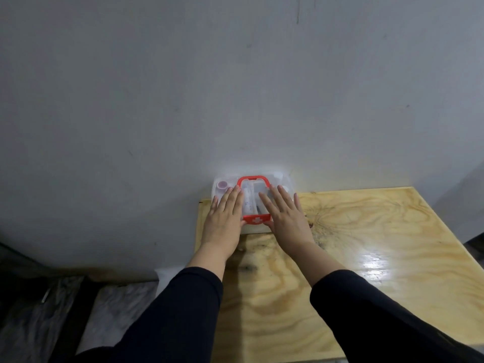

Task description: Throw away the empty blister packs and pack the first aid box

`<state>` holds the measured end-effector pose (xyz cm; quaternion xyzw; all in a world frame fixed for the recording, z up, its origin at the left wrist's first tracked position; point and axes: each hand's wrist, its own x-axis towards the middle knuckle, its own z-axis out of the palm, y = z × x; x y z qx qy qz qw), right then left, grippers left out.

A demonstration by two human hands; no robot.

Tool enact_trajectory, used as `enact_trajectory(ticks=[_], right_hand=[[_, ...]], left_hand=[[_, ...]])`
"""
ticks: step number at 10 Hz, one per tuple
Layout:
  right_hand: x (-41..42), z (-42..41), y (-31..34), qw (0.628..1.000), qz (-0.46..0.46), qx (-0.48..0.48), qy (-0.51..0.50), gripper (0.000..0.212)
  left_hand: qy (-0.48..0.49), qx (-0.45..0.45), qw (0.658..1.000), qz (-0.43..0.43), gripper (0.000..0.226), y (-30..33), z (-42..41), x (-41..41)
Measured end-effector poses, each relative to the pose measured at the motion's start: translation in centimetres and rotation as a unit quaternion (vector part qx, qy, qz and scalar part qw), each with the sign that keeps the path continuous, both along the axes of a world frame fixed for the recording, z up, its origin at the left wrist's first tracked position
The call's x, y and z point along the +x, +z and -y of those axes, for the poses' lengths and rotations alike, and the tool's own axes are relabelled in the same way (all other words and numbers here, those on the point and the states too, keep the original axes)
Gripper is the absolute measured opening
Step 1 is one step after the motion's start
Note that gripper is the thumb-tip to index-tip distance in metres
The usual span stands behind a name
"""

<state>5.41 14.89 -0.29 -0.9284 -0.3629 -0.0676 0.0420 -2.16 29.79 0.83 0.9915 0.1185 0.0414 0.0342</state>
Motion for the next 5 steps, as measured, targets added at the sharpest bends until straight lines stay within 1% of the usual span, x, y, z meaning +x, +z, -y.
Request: enact_trajectory(ticks=[1,2,3,4,5], right_hand=[[0.3,0.0,-0.5,1.000,0.015,0.002,-0.001,0.070],[0.1,0.0,0.2,1.000,-0.023,-0.016,-0.004,0.069],[-0.3,-0.2,2.5,0.993,-0.108,-0.035,-0.016,0.067],[0.1,-0.2,7.7,0.980,-0.199,0.021,-0.019,0.058],[0.0,1.5,15.4,0.962,-0.202,0.186,0.004,0.048]], left_hand=[[-0.005,0.016,1.000,0.009,0.071,-0.3,-0.1,0.2],[-0.006,0.004,1.000,-0.007,0.071,-0.2,-0.2,0.0],[-0.018,-0.032,0.999,-0.013,0.070,0.8,-0.3,0.1],[-0.048,-0.087,0.995,0.009,0.070,0.8,-1.1,-1.0],[-0.063,-0.100,0.980,0.160,0.065,-1.8,-1.9,-6.4]])
